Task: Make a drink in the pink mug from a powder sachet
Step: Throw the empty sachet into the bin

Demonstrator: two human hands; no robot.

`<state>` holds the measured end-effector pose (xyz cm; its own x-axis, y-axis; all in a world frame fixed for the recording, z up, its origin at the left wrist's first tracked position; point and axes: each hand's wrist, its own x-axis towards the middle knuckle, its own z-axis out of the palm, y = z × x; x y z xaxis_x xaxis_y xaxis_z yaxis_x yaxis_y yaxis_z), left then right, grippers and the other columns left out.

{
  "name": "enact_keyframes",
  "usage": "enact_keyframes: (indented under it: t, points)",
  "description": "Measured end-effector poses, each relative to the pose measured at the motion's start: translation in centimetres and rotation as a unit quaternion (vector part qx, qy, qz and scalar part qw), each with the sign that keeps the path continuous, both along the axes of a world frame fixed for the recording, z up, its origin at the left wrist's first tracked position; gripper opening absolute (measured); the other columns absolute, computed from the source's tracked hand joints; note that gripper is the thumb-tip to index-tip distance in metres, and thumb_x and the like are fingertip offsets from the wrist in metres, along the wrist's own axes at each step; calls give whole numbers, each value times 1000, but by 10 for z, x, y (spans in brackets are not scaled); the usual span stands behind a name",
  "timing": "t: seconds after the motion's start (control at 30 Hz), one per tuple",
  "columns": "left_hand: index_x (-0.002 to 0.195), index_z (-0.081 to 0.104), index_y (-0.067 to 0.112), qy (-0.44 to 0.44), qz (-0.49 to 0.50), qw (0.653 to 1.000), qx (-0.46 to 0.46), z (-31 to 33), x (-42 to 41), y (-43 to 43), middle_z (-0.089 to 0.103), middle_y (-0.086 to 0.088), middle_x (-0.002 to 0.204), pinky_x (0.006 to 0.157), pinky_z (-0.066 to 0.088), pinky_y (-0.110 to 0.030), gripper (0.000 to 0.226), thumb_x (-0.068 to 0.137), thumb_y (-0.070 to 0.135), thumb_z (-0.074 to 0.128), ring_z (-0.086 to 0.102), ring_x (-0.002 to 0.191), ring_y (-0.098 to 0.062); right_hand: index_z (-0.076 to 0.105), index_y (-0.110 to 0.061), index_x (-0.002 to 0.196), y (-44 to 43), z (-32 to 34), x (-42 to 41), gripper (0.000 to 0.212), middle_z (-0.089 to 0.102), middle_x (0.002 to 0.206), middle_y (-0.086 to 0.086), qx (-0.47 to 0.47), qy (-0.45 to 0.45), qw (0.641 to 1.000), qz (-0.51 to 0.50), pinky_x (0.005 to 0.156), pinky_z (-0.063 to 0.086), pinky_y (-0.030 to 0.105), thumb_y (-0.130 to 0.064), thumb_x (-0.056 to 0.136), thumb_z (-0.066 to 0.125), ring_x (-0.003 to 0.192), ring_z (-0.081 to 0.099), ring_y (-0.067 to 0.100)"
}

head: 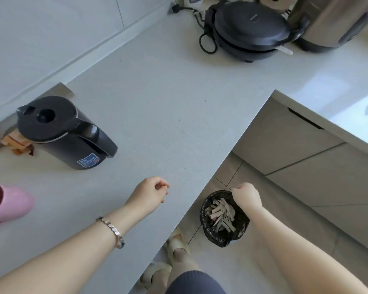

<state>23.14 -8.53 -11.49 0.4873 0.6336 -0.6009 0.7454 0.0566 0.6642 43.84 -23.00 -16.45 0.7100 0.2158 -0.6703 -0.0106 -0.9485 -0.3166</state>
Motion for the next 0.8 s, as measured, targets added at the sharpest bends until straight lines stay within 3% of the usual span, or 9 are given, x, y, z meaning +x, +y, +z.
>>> enact_keyframes:
  t: [0.1, 0.17, 0.23, 0.3, 0.37, 0.6, 0.67, 0.73, 0.8]
  points:
    - [71, 53, 28, -2, 32, 999, 0, 6, -21, 7, 61, 8, 75, 59, 43, -23, 27, 90, 10, 48, 58, 59, -9, 62, 5, 100, 42, 48, -10, 28, 67, 100, 22, 5, -27, 989, 147, 75, 54, 38, -12, 83, 47, 92, 65, 38]
    - [71, 53, 27, -9, 63, 998, 7, 15, -37, 16, 60, 6, 74, 60, 43, -23, 26, 90, 10, 49, 58, 57, -10, 59, 6, 112, 73, 74, -24, 36, 65, 113, 24, 18, -22, 969, 247, 65, 47, 31, -14, 84, 47, 85, 66, 36]
    - [70, 53, 27, -18, 91, 996, 15, 21, -48, 23, 60, 5, 74, 59, 43, -23, 26, 89, 9, 48, 56, 56, -10, 60, 1, 112, 101, 95, -40, 35, 69, 103, 20, 31, -22, 946, 321, 60, 38, 28, -19, 85, 47, 70, 54, 24]
    - [70, 53, 25, -27, 117, 992, 26, 30, -65, 29, 60, 2, 76, 56, 42, -22, 26, 88, 8, 48, 55, 56, -11, 60, -7, 107, 130, 112, -60, 30, 62, 89, 6, 57, -35, 929, 363, 64, 42, 29, -24, 85, 48, 72, 53, 21]
    - [71, 53, 25, -35, 140, 989, 39, 38, -80, 34, 61, -1, 77, 58, 42, -23, 25, 88, 8, 48, 56, 58, -12, 60, -14, 105, 155, 126, -79, 26, 58, 89, 1, 93, -46, 913, 395, 69, 45, 28, -26, 85, 50, 78, 56, 21]
    - [87, 56, 16, -23, 240, 967, 78, 57, -142, 44, 63, -4, 87, 52, 38, -22, 15, 90, 12, 43, 58, 68, -17, 52, -7, 122, 219, 151, -146, 41, 58, 100, 9, 168, -8, 885, 433, 78, 44, 30, -23, 85, 55, 88, 55, 23]
    - [89, 57, 13, -18, 269, 959, 86, 60, -161, 44, 62, -5, 88, 52, 39, -22, 14, 90, 11, 43, 58, 67, -17, 55, -3, 113, 230, 152, -165, 36, 58, 95, 12, 180, 23, 881, 436, 75, 45, 33, -22, 82, 58, 83, 55, 24]
    - [86, 56, 14, -23, 293, 951, 91, 61, -176, 43, 61, -5, 86, 55, 41, -22, 15, 90, 9, 43, 56, 63, -16, 55, -7, 80, 235, 152, -176, 13, 49, 71, 4, 182, 46, 884, 428, 57, 38, 25, -19, 79, 60, 64, 47, 18]
    - [79, 54, 20, -24, 319, 943, 94, 61, -192, 39, 60, -4, 84, 60, 42, -23, 19, 90, 8, 43, 55, 62, -14, 45, -12, 67, 243, 148, -186, 18, 42, 61, 0, 193, 56, 895, 398, 48, 30, 23, -13, 77, 60, 58, 41, 16]
